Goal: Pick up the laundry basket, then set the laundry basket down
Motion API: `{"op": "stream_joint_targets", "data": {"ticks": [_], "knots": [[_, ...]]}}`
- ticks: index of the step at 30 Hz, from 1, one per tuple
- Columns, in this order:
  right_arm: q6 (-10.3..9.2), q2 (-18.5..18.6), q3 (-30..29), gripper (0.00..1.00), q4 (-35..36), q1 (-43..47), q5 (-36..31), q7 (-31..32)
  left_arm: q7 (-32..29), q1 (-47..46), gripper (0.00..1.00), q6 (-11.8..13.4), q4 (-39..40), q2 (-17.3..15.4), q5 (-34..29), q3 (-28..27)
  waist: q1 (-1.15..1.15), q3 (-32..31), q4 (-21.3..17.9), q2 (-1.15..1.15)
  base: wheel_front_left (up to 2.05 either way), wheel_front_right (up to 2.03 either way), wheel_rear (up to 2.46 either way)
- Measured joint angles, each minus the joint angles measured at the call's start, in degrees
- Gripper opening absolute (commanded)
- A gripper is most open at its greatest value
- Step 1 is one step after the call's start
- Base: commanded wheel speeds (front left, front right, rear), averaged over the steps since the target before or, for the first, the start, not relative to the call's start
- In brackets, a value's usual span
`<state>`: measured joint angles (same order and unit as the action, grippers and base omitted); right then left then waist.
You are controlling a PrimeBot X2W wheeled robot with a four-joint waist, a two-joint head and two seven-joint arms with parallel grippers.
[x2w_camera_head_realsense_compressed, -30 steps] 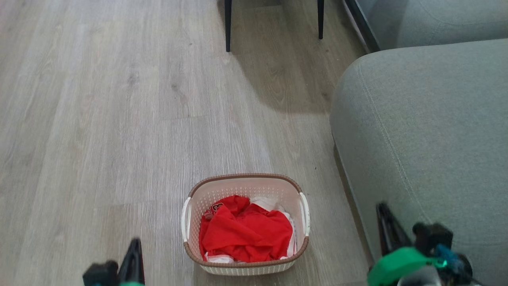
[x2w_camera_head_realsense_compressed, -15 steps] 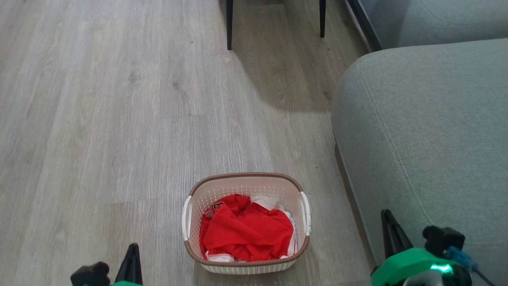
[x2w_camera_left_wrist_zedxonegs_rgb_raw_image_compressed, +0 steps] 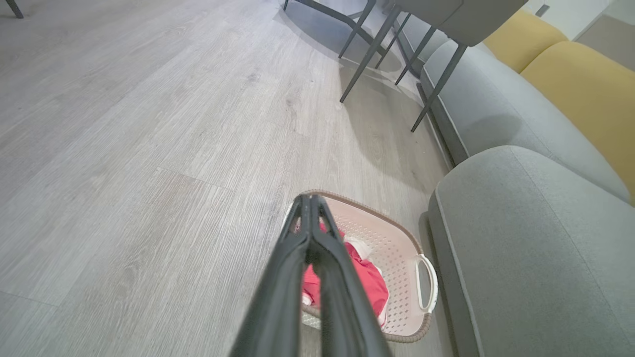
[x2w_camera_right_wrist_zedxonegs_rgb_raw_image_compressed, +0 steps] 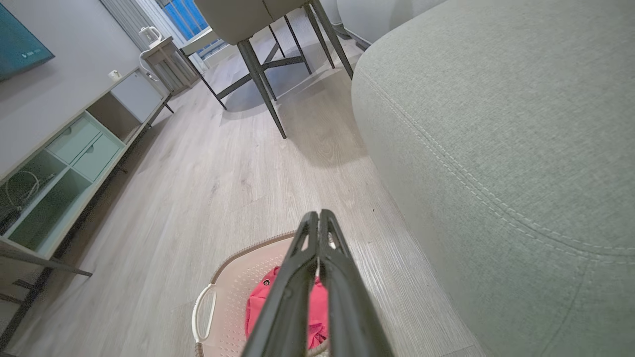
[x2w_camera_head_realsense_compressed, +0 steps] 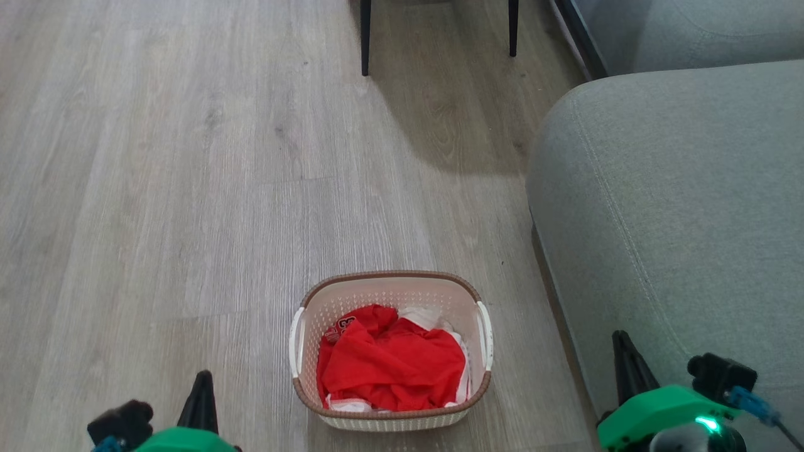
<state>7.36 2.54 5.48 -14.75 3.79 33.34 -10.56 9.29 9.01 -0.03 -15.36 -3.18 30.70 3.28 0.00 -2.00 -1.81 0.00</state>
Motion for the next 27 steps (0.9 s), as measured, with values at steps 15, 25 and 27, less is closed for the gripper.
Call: {"op": "stream_joint_targets", "data": {"ticks": [15,25,27], "knots": [[0.0,0.22,-1.47,0.0,-0.09,-1.3,8.89,2.03,-2.24,-1.21,0.0,-1.02,-0.03,0.02,8.89,-0.62,0.0,0.32,0.26,0.0,0.0,0.0,0.0],[0.0,0.44,-2.27,0.0,-0.18,-1.41,15.21,3.71,-3.78,-2.81,0.0,-1.65,-0.08,0.07,15.19,-1.9,0.0,0.54,0.45,0.0,0.0,0.0,0.0],[0.0,0.44,-2.46,0.0,-0.21,-1.53,16.48,4.03,-4.27,-3.19,0.0,-1.8,-0.09,0.07,16.47,-2.0,0.0,0.59,0.49,0.0,0.0,0.0,0.0]]}}
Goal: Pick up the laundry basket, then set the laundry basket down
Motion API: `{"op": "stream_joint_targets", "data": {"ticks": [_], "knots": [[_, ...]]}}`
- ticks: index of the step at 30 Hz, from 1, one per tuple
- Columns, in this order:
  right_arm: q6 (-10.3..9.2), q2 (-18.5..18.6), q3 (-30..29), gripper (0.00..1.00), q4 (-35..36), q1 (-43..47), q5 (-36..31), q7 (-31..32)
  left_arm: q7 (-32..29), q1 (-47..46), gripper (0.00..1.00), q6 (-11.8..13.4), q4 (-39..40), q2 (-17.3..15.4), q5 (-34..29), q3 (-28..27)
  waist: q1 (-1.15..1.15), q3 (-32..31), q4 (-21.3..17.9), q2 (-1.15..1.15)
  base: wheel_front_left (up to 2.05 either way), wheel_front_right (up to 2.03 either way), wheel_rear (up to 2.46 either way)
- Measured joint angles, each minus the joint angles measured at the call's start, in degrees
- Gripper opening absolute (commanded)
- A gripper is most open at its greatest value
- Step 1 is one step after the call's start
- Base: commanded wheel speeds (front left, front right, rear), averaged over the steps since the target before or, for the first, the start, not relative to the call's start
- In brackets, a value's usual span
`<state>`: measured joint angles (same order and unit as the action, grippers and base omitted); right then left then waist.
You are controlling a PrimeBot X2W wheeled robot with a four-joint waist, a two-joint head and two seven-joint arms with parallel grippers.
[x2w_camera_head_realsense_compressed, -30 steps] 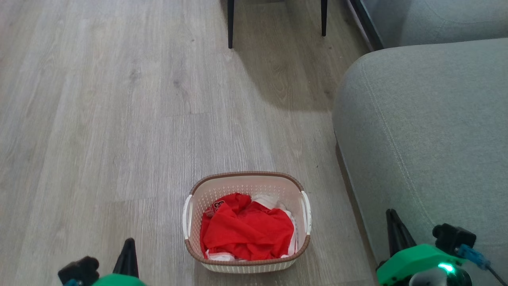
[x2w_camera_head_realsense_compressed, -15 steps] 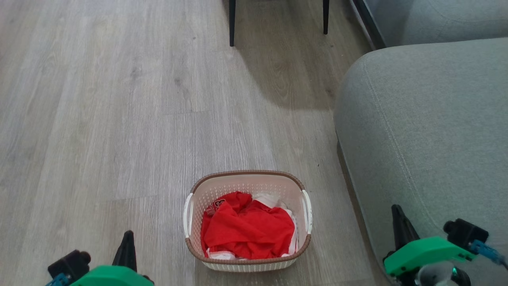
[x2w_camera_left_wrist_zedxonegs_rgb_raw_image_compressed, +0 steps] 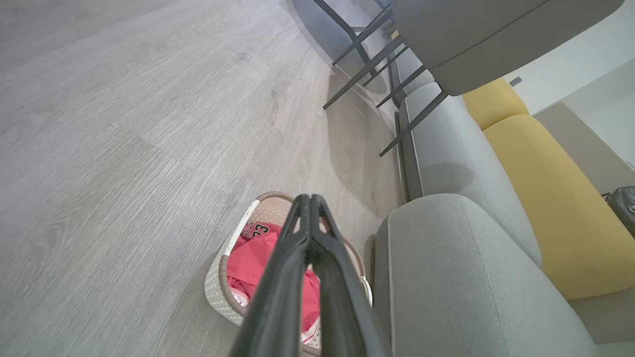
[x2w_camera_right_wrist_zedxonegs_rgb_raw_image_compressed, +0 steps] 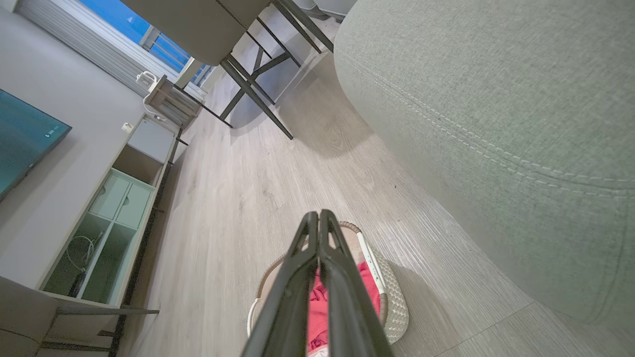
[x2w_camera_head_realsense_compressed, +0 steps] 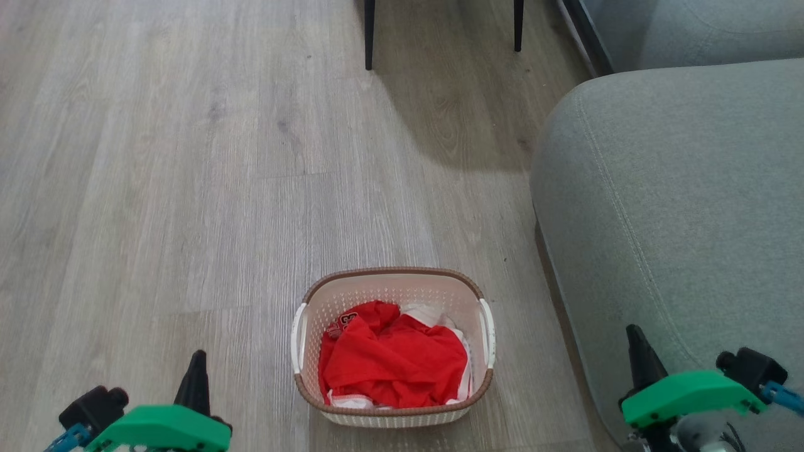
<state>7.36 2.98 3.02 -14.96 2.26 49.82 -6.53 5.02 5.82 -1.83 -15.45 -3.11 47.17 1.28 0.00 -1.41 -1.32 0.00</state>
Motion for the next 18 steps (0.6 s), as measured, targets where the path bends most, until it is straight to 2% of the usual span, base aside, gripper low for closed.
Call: {"op": "stream_joint_targets", "data": {"ticks": [18], "knots": [[0.0,0.32,-1.99,0.0,-0.13,-1.21,11.31,2.67,-2.92,-1.92,0.0,-1.26,-0.15,0.09,11.46,-1.64,0.0,0.41,0.34,0.0,0.0,0.0,0.0]]}}
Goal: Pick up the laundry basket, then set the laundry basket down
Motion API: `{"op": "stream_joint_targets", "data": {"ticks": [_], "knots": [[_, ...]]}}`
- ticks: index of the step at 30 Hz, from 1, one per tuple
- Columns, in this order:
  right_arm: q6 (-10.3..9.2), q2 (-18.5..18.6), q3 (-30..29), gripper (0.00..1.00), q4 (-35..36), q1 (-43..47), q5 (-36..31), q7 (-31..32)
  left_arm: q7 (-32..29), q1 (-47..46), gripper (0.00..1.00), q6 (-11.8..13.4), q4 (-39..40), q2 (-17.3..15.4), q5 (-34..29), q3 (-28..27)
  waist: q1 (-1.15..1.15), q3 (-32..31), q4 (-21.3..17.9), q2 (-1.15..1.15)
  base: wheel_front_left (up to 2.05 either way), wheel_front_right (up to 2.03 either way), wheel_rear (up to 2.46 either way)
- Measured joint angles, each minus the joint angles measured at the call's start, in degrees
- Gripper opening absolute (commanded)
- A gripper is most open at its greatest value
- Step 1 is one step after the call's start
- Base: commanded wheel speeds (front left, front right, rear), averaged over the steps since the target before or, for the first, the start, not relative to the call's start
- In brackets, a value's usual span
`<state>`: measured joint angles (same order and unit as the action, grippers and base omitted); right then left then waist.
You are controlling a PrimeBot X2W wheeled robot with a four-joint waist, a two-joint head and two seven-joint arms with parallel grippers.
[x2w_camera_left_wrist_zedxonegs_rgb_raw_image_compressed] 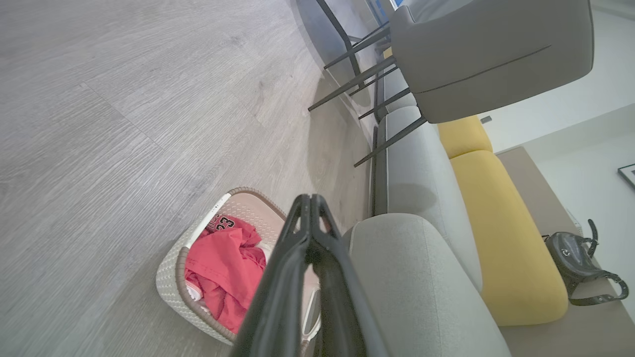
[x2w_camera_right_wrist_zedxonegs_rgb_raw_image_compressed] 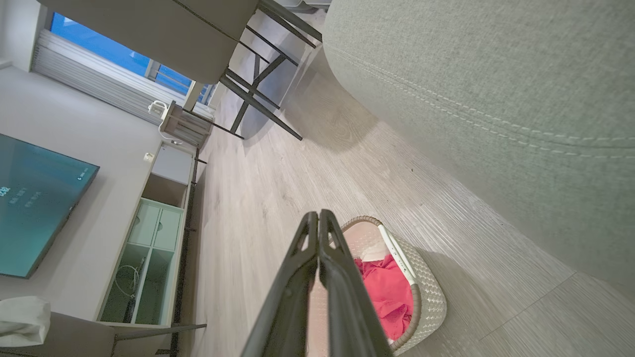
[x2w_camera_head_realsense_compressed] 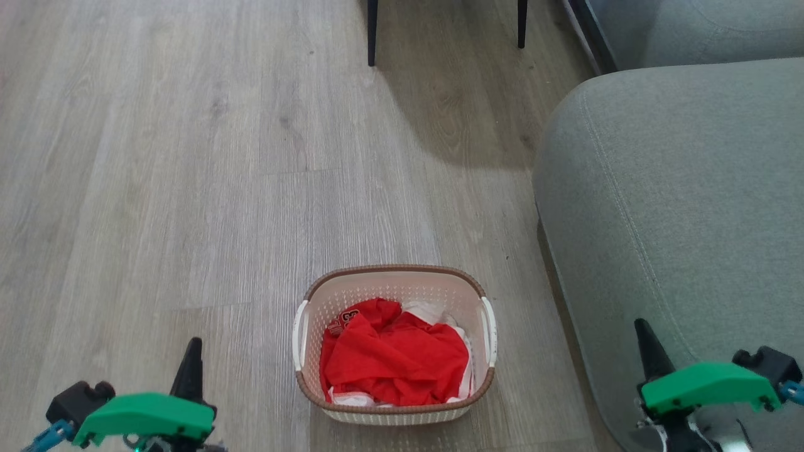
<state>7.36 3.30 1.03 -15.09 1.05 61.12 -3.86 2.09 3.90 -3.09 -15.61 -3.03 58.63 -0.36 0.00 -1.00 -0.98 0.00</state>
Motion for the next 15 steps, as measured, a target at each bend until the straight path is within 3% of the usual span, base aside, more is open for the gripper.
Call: {"op": "stream_joint_targets", "data": {"ticks": [15], "knots": [[-0.01,0.1,-1.98,0.0,-0.21,-1.19,9.9,2.57,-2.61,-2.22,0.0,-1.3,-0.07,0.1,10.14,-0.77,0.0,0.37,0.3,0.0,0.0,0.0,0.0]]}}
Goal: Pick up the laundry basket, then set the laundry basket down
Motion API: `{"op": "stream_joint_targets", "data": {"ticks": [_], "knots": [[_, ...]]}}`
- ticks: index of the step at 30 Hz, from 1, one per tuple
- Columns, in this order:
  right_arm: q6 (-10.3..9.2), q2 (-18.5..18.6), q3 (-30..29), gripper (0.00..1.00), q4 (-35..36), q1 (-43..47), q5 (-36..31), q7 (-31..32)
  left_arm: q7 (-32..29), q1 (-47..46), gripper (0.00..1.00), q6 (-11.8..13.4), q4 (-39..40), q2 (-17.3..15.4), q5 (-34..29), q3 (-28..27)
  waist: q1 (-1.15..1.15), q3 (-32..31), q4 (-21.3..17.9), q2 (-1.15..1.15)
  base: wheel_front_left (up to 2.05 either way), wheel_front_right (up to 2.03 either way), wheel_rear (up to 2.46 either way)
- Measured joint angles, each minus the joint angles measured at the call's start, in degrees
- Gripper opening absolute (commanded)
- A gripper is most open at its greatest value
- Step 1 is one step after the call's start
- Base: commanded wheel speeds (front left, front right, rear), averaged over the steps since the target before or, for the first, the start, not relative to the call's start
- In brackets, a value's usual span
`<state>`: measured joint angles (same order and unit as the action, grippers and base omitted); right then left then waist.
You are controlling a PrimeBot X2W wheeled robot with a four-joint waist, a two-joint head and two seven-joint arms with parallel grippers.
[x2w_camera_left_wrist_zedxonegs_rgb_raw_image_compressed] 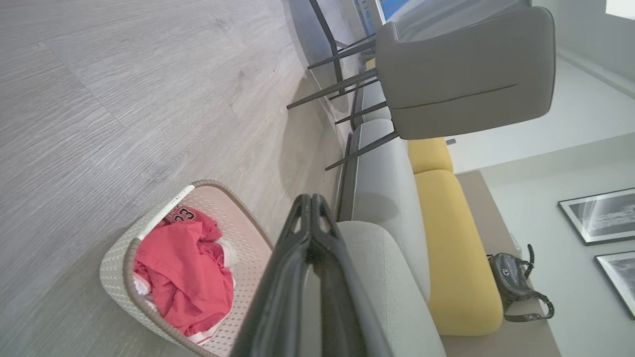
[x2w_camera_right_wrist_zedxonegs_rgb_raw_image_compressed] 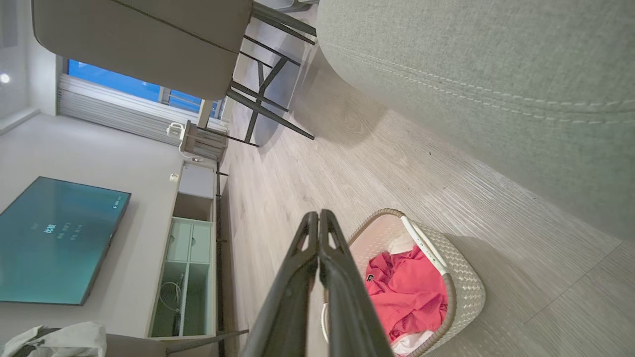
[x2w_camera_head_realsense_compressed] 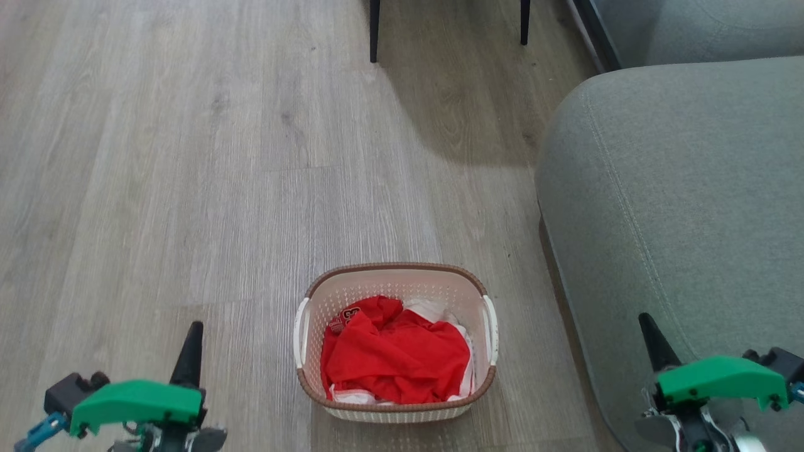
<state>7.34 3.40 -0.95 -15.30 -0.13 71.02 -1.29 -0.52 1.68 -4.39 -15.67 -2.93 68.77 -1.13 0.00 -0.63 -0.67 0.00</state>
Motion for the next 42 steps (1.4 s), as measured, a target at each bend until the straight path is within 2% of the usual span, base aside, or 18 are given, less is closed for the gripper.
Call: {"op": "stream_joint_targets", "data": {"ticks": [36,42], "knots": [[0.0,0.01,-4.53,0.0,-0.47,-2.42,21.53,5.82,-5.54,-4.54,0.0,-2.71,-0.12,0.29,22.2,-3.23,0.0,0.8,0.66,0.0,0.0,0.0,0.0],[0.0,0.01,-4.65,0.0,-0.49,-3.25,22.39,6.02,-5.55,-5.22,0.0,-2.71,-0.13,0.31,23.17,-3.28,0.0,0.81,0.68,0.0,0.0,0.0,0.0]]}}
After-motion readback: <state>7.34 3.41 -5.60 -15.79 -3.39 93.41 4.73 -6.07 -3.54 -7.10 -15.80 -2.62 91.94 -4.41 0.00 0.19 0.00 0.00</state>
